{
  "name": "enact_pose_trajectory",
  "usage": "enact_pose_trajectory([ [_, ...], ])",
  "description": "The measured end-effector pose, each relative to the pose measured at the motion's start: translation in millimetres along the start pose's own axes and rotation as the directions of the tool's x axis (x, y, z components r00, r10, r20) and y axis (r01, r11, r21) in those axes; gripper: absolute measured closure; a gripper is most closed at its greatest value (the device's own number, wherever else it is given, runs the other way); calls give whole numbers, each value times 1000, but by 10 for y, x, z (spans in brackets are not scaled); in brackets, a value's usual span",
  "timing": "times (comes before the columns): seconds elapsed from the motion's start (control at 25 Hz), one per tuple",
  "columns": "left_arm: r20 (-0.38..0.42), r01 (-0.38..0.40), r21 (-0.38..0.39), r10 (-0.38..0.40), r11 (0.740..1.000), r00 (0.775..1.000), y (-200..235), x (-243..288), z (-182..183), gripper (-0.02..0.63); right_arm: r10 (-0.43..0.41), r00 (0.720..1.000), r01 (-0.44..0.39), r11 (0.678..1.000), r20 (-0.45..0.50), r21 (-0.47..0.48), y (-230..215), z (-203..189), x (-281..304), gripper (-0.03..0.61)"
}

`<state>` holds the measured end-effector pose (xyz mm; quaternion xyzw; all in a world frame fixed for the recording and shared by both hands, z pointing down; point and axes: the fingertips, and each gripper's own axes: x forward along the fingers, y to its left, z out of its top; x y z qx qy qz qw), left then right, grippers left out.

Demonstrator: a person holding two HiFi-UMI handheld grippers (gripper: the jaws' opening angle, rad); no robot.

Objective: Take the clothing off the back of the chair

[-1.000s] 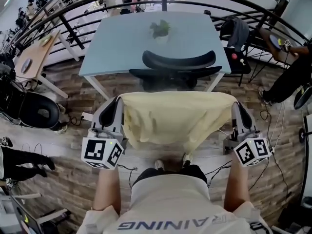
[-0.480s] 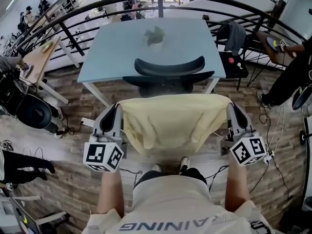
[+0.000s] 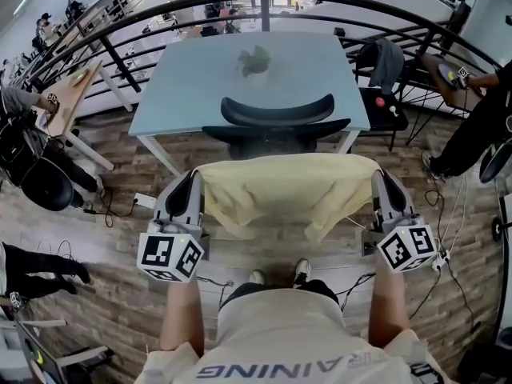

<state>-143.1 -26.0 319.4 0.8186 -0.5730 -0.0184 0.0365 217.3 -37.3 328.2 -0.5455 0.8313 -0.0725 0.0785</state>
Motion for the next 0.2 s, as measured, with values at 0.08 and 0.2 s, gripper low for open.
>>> enact_pose_trajectory([
  [0.08, -2, 6, 1, -6, 1000, 1000, -18, -8, 7, 571, -2, 1000, 2, 1000, -7, -1, -1, -1, -13, 545],
  [0.2, -8, 16, 2, -16, 1000, 1000, -36, -26, 10, 571, -4, 1000, 4, 1000, -14, -1, 2, -8, -28, 545],
])
